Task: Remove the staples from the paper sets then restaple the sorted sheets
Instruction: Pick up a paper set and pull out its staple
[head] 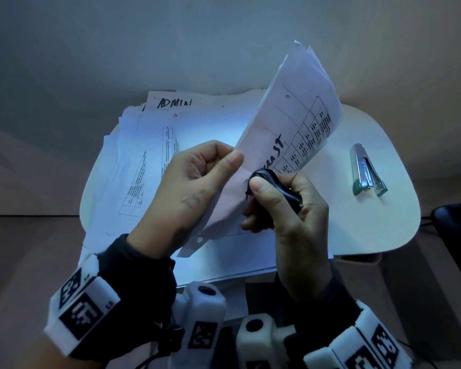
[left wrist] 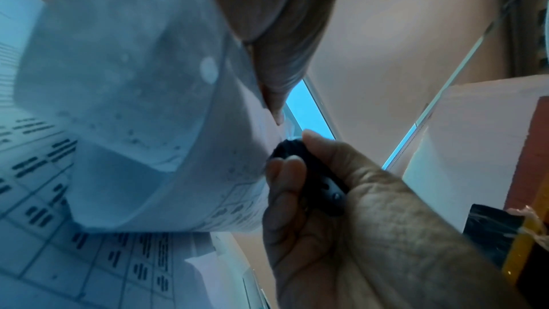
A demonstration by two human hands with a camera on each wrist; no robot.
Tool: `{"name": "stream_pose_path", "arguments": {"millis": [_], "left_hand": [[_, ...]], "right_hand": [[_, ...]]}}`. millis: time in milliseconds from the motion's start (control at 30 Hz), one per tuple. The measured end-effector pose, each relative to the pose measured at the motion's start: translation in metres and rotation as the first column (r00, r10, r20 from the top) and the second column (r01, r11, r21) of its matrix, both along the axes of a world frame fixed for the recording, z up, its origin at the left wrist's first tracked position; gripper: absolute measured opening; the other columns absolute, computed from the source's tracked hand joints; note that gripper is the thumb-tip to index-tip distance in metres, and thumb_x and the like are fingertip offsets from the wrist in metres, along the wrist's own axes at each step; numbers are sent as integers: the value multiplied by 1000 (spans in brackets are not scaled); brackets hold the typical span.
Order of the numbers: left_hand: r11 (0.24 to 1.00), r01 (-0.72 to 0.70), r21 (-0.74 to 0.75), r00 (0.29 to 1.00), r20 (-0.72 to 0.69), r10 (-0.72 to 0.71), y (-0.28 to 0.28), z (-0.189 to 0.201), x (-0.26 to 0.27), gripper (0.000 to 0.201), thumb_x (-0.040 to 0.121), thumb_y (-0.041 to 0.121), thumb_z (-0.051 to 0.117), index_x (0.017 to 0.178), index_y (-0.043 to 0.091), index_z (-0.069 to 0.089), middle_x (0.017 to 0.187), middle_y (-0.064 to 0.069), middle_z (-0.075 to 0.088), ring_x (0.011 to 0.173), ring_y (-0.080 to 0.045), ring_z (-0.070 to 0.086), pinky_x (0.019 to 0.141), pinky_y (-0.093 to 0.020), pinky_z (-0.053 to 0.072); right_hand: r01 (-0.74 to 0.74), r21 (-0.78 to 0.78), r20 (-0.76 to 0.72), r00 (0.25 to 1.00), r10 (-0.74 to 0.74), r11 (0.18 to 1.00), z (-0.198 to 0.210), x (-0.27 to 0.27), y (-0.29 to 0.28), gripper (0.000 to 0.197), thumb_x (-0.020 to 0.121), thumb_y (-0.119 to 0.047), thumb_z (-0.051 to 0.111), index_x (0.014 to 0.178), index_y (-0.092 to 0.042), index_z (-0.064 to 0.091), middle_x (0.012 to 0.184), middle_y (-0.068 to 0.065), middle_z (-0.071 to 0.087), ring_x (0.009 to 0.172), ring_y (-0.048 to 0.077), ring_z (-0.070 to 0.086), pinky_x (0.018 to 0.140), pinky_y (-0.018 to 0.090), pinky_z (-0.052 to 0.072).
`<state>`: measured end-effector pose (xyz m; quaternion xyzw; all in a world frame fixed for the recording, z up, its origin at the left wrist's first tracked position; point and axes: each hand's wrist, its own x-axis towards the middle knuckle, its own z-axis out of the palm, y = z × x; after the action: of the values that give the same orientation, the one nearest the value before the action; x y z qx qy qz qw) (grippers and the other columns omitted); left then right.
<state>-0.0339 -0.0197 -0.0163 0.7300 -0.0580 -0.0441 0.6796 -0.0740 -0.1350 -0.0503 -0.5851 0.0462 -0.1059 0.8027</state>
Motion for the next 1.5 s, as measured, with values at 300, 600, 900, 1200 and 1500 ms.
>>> {"name": "stream_pose_path", "arguments": {"millis": [300,600,900,1200,1500], "left_hand": [[995,-16,-100,1000,-23,14,2,-5,3,13,81,23,57,72,13,58,64,-1,60,61,-15,53,59,-22,46],[985,-76,157,991,124,57,9,-1,9,8,83,29,58,80,22,56,59,-16,54,55,-20,46,57,-30,37],[865,20,502,947,268,-177,24,30,40,12,89,13,61,85,22,68,78,9,68,70,-9,55,66,-15,42],[594,58,803,863,259,-434,19,76,45,35,63,15,83,92,18,63,74,0,61,54,-4,46,59,-20,40],[329,-70,942,833,236,-500,26,129,52,44,82,22,67,55,19,32,70,-7,48,67,-22,42,65,-37,36]], "right_hand": [[-129,323,2,991,136,938,0,5,-6,11,77,-21,57,79,-9,57,56,6,63,45,14,60,48,21,50],[-120,232,-76,987,141,965,-4,10,-19,14,75,-25,58,78,-11,56,55,5,61,45,14,57,49,22,49],[-184,74,-140,971,193,980,-2,15,-50,36,62,-9,68,91,-21,50,83,2,62,61,9,62,46,17,45],[-289,-22,-233,932,276,957,17,12,-71,61,48,-1,79,98,-18,48,69,-1,45,43,3,45,39,16,36],[68,-396,-4,997,-76,916,66,69,-84,25,63,-28,52,87,-22,54,83,5,55,67,10,47,58,22,34]]}}
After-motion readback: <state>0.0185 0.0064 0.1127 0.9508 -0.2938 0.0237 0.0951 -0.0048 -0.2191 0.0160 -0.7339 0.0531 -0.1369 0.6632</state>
